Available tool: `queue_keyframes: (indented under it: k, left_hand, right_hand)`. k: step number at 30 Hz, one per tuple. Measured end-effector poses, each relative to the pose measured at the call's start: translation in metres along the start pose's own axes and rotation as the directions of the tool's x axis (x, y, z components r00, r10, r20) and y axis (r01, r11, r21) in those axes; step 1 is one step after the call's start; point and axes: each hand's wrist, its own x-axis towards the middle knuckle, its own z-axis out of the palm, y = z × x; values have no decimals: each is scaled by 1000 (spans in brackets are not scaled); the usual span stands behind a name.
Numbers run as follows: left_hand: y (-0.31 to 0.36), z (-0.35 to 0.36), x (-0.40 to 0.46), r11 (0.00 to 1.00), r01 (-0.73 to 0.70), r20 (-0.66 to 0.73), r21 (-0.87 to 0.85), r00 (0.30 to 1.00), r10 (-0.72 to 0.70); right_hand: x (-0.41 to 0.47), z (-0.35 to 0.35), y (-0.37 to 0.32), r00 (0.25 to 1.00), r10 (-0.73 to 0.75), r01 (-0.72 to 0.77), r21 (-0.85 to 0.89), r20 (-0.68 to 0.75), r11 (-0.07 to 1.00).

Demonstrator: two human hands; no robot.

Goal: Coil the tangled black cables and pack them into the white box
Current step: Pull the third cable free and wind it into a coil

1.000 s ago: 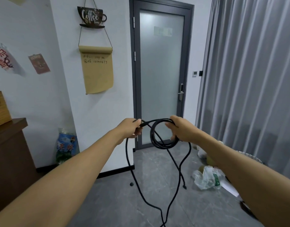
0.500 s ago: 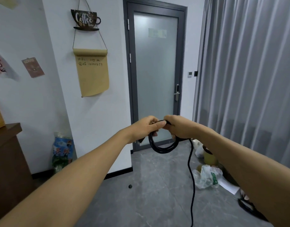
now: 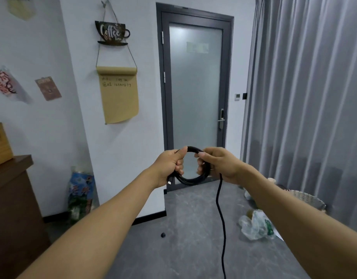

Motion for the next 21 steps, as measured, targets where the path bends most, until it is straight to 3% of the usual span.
queue_keyframes:
  k: [4,9,14,21]
  left_hand:
    - [1,5,-3,998,-55,-58,-29,997,54]
    - [5,8,-5,959,9,23,-283,1000,-3]
    - [7,5,-7,905,106,120,-412,991,-61]
    - [2,1,-7,950,51,-63,-307,995,-73]
  right_hand:
    - [11,15,-4,989,-71,71,-9,-129,997]
    - [19,20,-2,968,-144,130,-82,-206,988]
    - [22,24,0,969,-142,122,-111,-200,986]
    - [24,27,2,986,-99,84,-119,-135,989]
